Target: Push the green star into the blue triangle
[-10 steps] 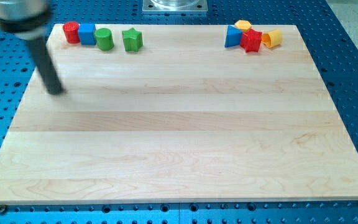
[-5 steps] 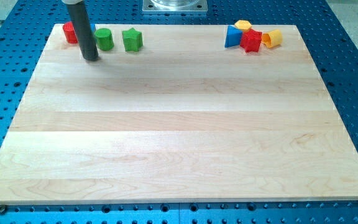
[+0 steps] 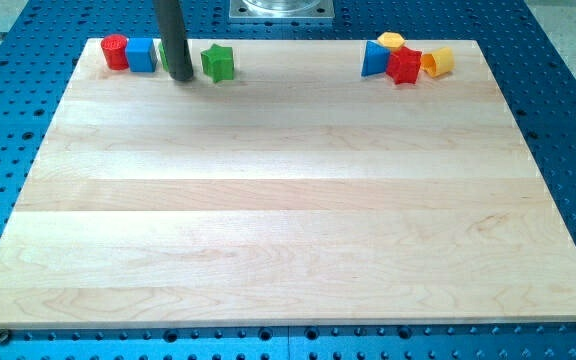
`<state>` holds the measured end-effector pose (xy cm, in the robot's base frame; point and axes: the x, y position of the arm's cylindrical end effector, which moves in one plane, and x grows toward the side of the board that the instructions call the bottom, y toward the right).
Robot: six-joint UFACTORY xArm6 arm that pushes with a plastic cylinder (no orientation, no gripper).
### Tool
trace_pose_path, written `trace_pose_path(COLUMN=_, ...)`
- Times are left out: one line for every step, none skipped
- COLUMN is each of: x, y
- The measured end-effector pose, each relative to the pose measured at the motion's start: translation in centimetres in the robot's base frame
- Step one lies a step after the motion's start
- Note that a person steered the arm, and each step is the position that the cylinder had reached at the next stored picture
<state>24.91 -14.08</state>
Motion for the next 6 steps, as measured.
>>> trace_pose_path(x=-0.6, y=6.9)
trace_pose_path(x=1.7, y=16.7)
trace_pose_path(x=2.9, y=21.0)
trace_pose_path(x=5.6, y=14.6)
trace_pose_path(x=6.4, y=14.4)
trace_pose_path(x=9.9, y=12.1)
